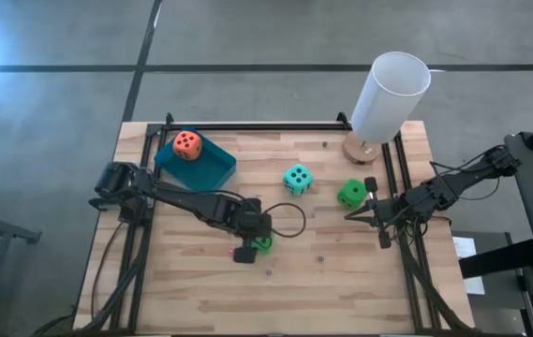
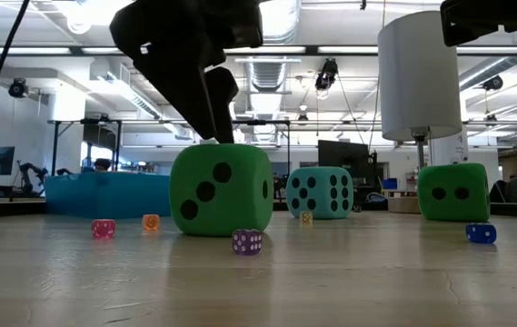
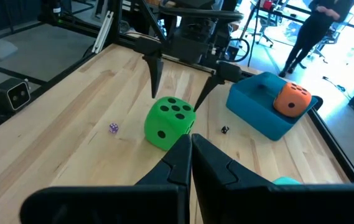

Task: Pick & Place Dice
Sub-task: Put the big green dice on the left into the blue bin

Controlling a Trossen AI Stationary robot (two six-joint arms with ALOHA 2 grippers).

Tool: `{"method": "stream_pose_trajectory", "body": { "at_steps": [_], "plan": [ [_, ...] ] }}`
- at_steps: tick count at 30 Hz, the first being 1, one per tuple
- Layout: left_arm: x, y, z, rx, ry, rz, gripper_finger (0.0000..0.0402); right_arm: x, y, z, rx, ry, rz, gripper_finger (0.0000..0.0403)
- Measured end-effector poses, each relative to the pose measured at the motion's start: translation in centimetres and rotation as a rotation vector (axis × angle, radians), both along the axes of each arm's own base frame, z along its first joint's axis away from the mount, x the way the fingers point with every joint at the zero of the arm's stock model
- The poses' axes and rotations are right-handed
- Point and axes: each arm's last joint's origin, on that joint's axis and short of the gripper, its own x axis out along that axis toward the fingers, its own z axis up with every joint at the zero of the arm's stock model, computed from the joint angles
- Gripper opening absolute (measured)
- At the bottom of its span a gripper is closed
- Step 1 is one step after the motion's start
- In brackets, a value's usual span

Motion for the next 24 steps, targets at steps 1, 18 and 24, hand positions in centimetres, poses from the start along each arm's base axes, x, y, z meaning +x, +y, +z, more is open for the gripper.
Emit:
{"method": "stream_pose_trajectory", "body": {
  "at_steps": [1,18,24],
  "plan": [
    [0.00,0.00,0.01,0.006,-0.001,-0.014,0.0399,0.00,0.00,0.00,0.000,0.000,0.000,0.0008],
    [-0.24,0.07,-0.52,0.019,0.012,-0.025,0.0397,0.00,0.00,0.00,0.000,0.000,0.000,0.0008],
    [-0.22,0.08,-0.51,0.024,0.009,-0.022,0.0398,0.00,0.00,0.00,0.000,0.000,0.000,0.0008]
  ]
}}
